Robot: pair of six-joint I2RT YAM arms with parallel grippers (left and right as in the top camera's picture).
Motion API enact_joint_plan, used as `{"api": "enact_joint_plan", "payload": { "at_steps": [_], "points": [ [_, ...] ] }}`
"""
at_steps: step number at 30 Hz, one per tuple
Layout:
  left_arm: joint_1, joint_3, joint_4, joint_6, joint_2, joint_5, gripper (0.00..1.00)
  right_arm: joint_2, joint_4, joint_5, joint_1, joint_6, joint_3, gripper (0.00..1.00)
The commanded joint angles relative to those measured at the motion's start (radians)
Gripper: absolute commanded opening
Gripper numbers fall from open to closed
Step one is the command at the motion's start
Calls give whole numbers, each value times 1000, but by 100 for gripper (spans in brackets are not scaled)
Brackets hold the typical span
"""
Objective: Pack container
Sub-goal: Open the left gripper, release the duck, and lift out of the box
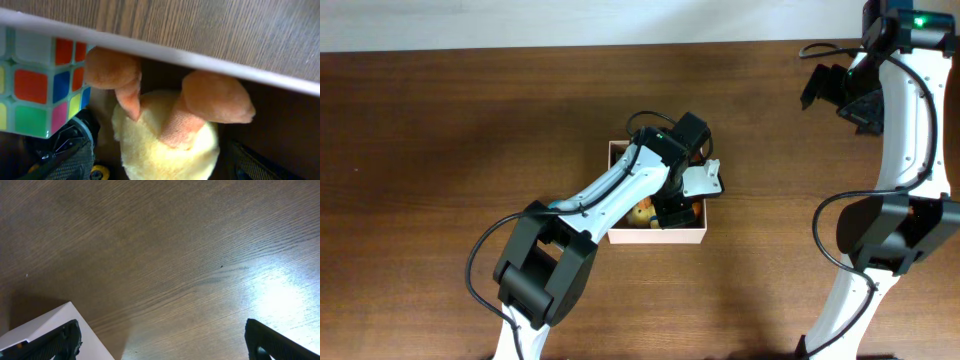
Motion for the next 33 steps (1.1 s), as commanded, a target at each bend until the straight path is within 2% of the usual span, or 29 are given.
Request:
{"api": "enact_joint_plan", "payload": {
  "at_steps": [1,9,17,18,19,22,27,30,31,33],
  "points": [
    [3,-2,2,9,11,-18,85,-42,1,-2,3,12,19,99],
    [2,92,-15,3,6,-17,84,-41,1,-2,3,12,19,99],
    [3,323,-205,-13,3,-24,84,-41,1,-2,3,12,19,99],
    [3,359,-235,-32,3,-45,92,-41,1,-2,3,12,19,99],
    [4,405,-274,-82,3,-90,99,-42,1,-2,3,12,19,99],
    [21,497,-367,-184,3,-169,99,-42,1,-2,3,12,19,99],
    [102,579,-463,-325,3,-183,99,-41,1,-2,3,12,19,99],
    [204,580,-458,-483,3,-183,99,-42,1,-2,3,12,19,99],
    [271,580,-459,-570,3,-182,99,-42,1,-2,3,12,19,99],
    [348,580,-459,-645,3,-182,99,-41,1,-2,3,12,19,99]
  ]
}}
